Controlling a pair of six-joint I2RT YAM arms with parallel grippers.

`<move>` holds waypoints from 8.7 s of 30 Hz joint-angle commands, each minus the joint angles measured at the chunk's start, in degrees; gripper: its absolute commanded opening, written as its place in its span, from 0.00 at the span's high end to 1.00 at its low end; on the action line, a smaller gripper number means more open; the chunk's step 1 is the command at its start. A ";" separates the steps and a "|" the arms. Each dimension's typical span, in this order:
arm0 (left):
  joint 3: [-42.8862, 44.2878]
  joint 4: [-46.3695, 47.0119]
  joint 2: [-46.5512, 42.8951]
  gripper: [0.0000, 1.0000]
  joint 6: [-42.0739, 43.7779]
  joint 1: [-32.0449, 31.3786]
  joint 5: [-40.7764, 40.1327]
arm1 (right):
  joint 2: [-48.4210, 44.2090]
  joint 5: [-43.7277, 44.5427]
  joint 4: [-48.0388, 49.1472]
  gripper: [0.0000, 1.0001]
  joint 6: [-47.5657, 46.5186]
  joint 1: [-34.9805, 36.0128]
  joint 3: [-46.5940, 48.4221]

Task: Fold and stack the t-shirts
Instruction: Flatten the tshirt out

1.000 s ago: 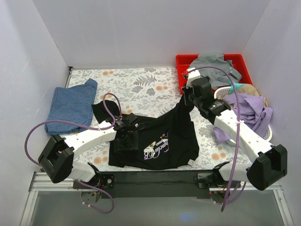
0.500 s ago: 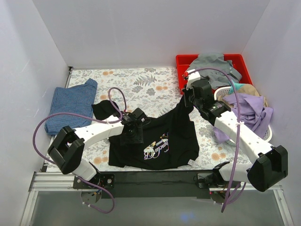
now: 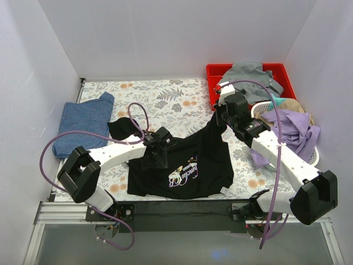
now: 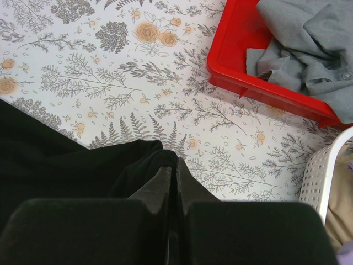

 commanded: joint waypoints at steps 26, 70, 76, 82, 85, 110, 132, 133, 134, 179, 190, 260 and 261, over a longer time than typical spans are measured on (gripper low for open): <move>8.21 0.17 3.51 1.00 2.43 -0.25 -8.96 | -4.50 3.03 -0.64 0.99 0.28 -0.11 -0.40; 51.90 13.95 -43.52 1.00 11.40 2.12 25.27 | -26.41 -14.49 -12.78 0.99 -4.11 -0.03 43.19; 56.56 12.98 -40.44 1.00 14.82 2.12 29.77 | -22.53 -19.99 -13.84 0.99 -5.69 -0.03 48.29; 54.19 15.88 -47.02 1.00 16.41 2.12 23.29 | -23.75 -14.90 -14.45 0.99 -7.54 -0.11 45.49; 51.64 18.25 -52.63 1.00 17.98 3.00 15.82 | -25.16 -5.66 -13.49 0.99 -9.20 -0.03 44.34; 19.38 27.04 -28.59 1.00 22.99 3.70 -50.01 | 5.40 -4.51 -4.08 0.99 -4.37 -0.11 20.61; 46.08 42.17 28.27 1.00 27.92 41.49 -30.09 | 65.35 -10.93 -5.59 0.99 -2.97 -8.11 75.03; 48.01 41.99 32.29 1.00 28.27 41.93 -29.82 | 66.32 -11.10 -5.58 0.99 -2.80 -8.29 75.36; 50.99 42.17 34.51 1.00 29.75 42.19 -30.51 | 67.20 -11.28 -5.49 0.99 -2.71 -8.55 75.71; 4.35 21.34 5.88 0.16 11.66 26.38 -4.93 | 13.42 -18.39 -15.69 0.45 13.82 -1.70 -5.84; 0.31 17.56 5.35 0.16 11.40 25.85 -9.86 | 14.30 -17.43 -15.68 0.43 17.68 -1.70 -11.02; 3.41 13.53 13.53 0.40 5.96 21.45 -5.81 | 11.48 -6.52 -17.36 0.57 19.80 -1.70 -4.44; 2.17 12.73 12.22 0.40 4.82 21.37 -6.34 | 13.14 -7.40 -16.48 0.57 19.71 -1.78 -4.61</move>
